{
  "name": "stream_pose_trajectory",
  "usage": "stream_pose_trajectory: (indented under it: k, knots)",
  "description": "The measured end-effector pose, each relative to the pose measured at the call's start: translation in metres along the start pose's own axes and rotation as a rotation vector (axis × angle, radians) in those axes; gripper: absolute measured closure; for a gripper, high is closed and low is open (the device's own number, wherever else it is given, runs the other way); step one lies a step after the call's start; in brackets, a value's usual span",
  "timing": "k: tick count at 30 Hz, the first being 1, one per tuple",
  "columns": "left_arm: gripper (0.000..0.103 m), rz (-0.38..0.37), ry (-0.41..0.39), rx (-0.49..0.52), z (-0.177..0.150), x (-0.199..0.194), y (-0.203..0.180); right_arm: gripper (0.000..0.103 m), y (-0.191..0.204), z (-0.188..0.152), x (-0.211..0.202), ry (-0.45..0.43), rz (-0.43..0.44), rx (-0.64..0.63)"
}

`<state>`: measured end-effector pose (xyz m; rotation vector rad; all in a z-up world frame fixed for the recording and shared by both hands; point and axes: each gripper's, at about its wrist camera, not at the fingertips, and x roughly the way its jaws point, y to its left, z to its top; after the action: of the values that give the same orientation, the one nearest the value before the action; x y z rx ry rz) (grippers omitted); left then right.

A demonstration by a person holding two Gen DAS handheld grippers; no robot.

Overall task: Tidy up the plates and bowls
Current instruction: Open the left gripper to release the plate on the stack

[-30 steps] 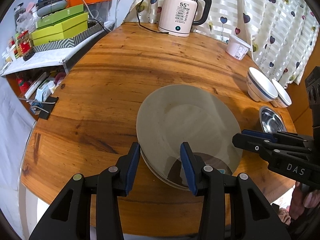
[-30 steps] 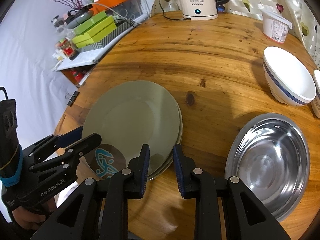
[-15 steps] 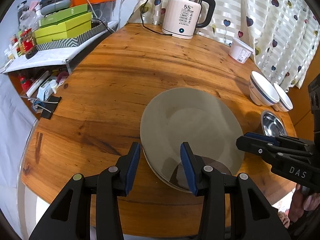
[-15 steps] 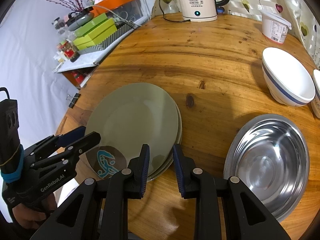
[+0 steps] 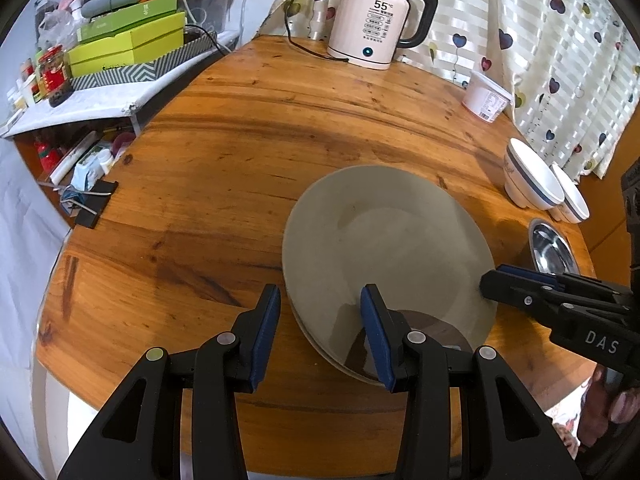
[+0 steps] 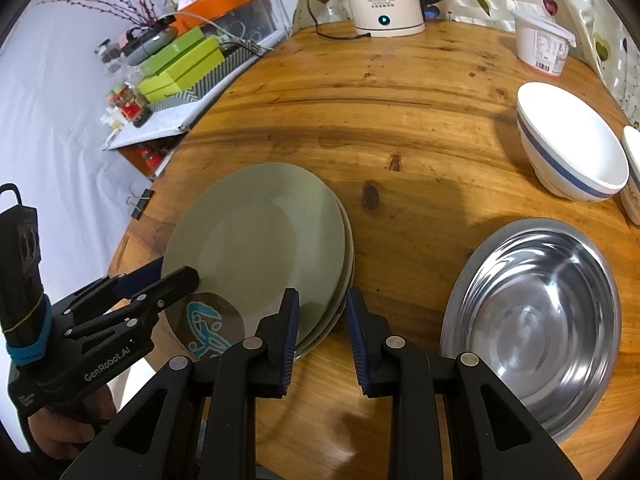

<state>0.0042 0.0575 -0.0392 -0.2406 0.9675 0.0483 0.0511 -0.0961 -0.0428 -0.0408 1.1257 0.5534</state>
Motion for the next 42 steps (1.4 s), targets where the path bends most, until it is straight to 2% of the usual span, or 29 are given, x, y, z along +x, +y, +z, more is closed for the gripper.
stream_pose_trajectory:
  k: [4, 8, 14, 20, 30, 37, 42]
  knots:
    - [0.060, -0.007, 0.004, 0.012, 0.000, 0.001, -0.003, 0.078, 0.001, -0.001, 0.001, 0.005, 0.004, -0.002]
    - [0.060, -0.005, 0.005, 0.014, 0.000, 0.002, -0.004, 0.069, 0.001, -0.001, 0.004, 0.019, 0.009, 0.003]
    - [0.052, -0.005, 0.012, 0.025, 0.000, 0.004, -0.008, 0.067, 0.006, -0.002, 0.008, 0.029, 0.016, -0.009]
    - [0.049, 0.003, 0.017, 0.027, 0.001, 0.006, -0.011, 0.066, 0.008, -0.001, 0.010, 0.030, 0.007, -0.014]
    - [0.048, -0.010, 0.023, 0.020, 0.004, 0.008, -0.008, 0.065, 0.006, 0.001, 0.010, 0.027, 0.024, -0.007]
    - [0.048, 0.014, -0.010, -0.015, 0.008, -0.002, 0.003, 0.065, -0.006, 0.002, -0.007, -0.018, 0.030, 0.017]
    - [0.048, 0.021, -0.053, -0.026, 0.015, -0.015, 0.006, 0.065, -0.013, 0.001, -0.034, -0.085, 0.070, 0.026]
